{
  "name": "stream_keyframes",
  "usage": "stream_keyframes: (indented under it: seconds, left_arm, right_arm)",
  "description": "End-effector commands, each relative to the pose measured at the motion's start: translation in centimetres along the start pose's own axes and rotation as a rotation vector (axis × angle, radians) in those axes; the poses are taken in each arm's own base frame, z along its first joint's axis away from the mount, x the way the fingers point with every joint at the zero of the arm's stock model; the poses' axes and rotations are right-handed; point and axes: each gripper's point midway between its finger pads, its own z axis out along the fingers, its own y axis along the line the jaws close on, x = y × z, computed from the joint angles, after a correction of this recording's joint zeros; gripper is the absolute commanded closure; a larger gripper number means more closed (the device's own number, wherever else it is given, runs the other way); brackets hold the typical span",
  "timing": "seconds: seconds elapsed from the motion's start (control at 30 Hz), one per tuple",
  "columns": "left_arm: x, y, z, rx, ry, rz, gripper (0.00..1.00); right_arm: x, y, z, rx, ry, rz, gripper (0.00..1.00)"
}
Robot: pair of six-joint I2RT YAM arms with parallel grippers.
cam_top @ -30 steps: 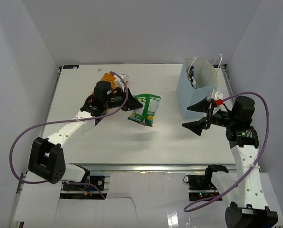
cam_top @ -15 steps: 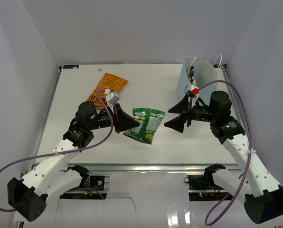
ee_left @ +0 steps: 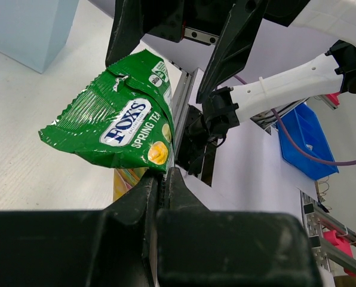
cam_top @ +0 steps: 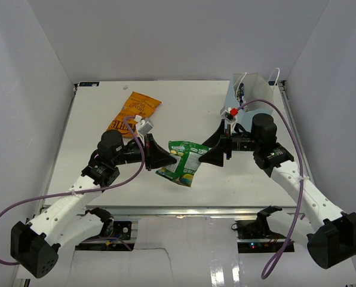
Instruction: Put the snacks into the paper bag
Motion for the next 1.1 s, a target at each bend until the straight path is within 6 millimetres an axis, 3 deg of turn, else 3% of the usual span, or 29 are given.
stream_keyframes:
  seconds: [0.0, 0.37, 0.57, 0.67, 0.83, 0.9, 0.93, 1.03, 1.07]
  left_arm:
    - [-0.8, -1.2, 0.3, 0.055, -0.013, 0.042, 1.00]
    - [-1.1, -2.1, 1.7, 0.091, 0.005, 0.038, 1.00]
    - [-1.7, -2.5, 3.0, 0.111, 0.007, 0.046, 1.00]
    - [-1.9, -2.2, 3.6, 0.107, 0.008, 0.049, 1.00]
    - [-2.4, -0.9, 4.7, 0.075, 0.005, 0.043, 1.00]
    - [-2.6, -0.6, 5.0, 0.060, 0.001, 0.039, 0.92]
    - [-2.7, -0.4, 5.1, 0.055, 0.000, 0.038, 0.88]
    - [-3.4, -0.2, 4.7, 0.010, -0.010, 0.065, 0.63]
    - [-4.4, -0.5, 4.5, -0.010, -0.025, 0.095, 0.49]
  right_arm:
    - [-1.0, 1.3, 0.2, -0.063, -0.025, -0.062, 0.10]
    - [0.1, 1.2, 1.3, -0.114, 0.022, -0.073, 0.13]
    - [0.4, 1.4, 1.9, -0.137, 0.050, -0.082, 0.28]
    - [0.7, 1.8, 1.8, -0.155, 0.054, -0.093, 0.42]
    - [1.0, 2.7, 1.2, -0.175, 0.059, -0.131, 0.81]
    - [0.7, 3.2, 0.8, -0.182, 0.048, -0.182, 0.92]
    - [0.9, 3.3, 0.5, -0.181, 0.055, -0.181, 0.92]
    - [-0.2, 3.4, -0.6, -0.154, 0.025, -0.223, 0.92]
    - [-0.8, 2.9, -1.2, -0.123, 0.010, -0.236, 0.92]
